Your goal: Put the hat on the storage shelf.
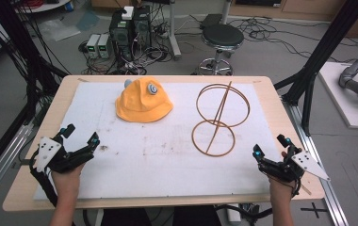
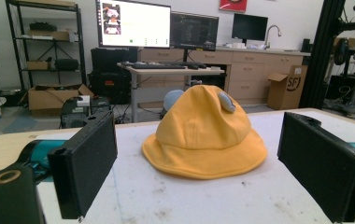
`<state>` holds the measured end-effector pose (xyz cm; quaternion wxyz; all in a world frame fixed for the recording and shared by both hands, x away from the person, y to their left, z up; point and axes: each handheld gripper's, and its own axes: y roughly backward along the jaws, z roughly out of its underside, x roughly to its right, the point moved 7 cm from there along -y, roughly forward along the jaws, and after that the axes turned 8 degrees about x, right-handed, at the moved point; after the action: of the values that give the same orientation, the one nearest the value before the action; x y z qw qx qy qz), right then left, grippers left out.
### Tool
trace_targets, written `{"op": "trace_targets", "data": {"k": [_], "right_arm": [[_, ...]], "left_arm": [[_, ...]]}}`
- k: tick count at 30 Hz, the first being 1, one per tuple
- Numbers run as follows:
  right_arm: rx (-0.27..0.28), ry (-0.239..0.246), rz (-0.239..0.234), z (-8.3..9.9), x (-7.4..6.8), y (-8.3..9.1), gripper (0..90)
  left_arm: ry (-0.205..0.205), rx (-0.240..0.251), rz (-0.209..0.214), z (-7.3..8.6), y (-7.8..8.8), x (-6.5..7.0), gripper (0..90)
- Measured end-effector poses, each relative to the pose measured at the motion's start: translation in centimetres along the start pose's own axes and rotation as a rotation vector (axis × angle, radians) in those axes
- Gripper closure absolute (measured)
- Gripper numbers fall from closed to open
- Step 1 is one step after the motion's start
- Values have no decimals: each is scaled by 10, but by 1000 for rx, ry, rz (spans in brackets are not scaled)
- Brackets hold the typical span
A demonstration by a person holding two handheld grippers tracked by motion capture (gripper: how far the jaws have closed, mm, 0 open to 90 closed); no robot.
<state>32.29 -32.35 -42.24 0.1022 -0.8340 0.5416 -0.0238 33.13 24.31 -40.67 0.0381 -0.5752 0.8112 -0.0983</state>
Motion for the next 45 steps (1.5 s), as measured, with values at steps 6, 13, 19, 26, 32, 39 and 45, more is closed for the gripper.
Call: {"op": "trace_targets", "data": {"k": [6, 13, 19, 26, 32, 39, 45], "right_arm": [[6, -7, 1, -1, 0, 0, 13], [17, -29, 1, -3, -2, 0, 13], [10, -27, -5, -1, -3, -1, 13], [13, -29, -3, -1, -3, -1, 13], [7, -29, -2, 0, -2, -1, 13], [4, -29, 0, 1, -1, -1, 13], [9, -35, 7, 0, 2, 0, 13]], "left_arm": [[11, -5, -2, -2, -8, 10, 123], [25, 3, 1, -2, -24, 21, 123], [41, 12, 9, -6, -47, 28, 123], [-2, 11, 11, -13, -72, 38, 123], [-47, -19, -5, -14, -92, 47, 123], [-37, -44, -19, -13, -117, 54, 122], [-60, -51, -10, -22, -139, 65, 121]]}}
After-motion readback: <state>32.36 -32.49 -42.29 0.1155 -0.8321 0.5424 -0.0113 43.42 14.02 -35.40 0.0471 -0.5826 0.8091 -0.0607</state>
